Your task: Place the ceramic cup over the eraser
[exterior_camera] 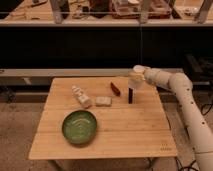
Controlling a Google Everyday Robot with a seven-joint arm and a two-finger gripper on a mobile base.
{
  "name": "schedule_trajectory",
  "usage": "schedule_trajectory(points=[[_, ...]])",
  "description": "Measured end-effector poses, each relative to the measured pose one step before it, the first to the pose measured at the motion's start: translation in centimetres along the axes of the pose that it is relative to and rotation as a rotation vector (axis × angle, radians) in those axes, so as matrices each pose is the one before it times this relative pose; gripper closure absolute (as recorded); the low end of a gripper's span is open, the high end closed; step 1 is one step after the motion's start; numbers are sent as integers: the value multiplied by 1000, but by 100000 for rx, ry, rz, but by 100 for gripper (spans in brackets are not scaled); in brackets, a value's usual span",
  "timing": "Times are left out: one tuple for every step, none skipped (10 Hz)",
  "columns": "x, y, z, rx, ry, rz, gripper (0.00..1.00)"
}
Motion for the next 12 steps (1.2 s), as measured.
schedule_trajectory(points=[[-472,-542,512,1729,-651,-215,100],[-517,-253,367,1072,-523,269,100],[-629,-20,191,477,-630,622,100],[-842,-57,254,303,-1066,114,100],[-1509,-14,392,-158,-2312,-986,100],[-1455,-78,317,-231,-2080,-1086,100],[-854,-90,199,46,-906,-258,100],[-1385,-247,367,437,-931,142,97],[-1138,-491,435,1081,-270,446,89],[-870,-457,363,1147,217,546,79],[-1194,-647,476,1520,55,585,69],[-1127,-529,351,1082,-134,366,59]])
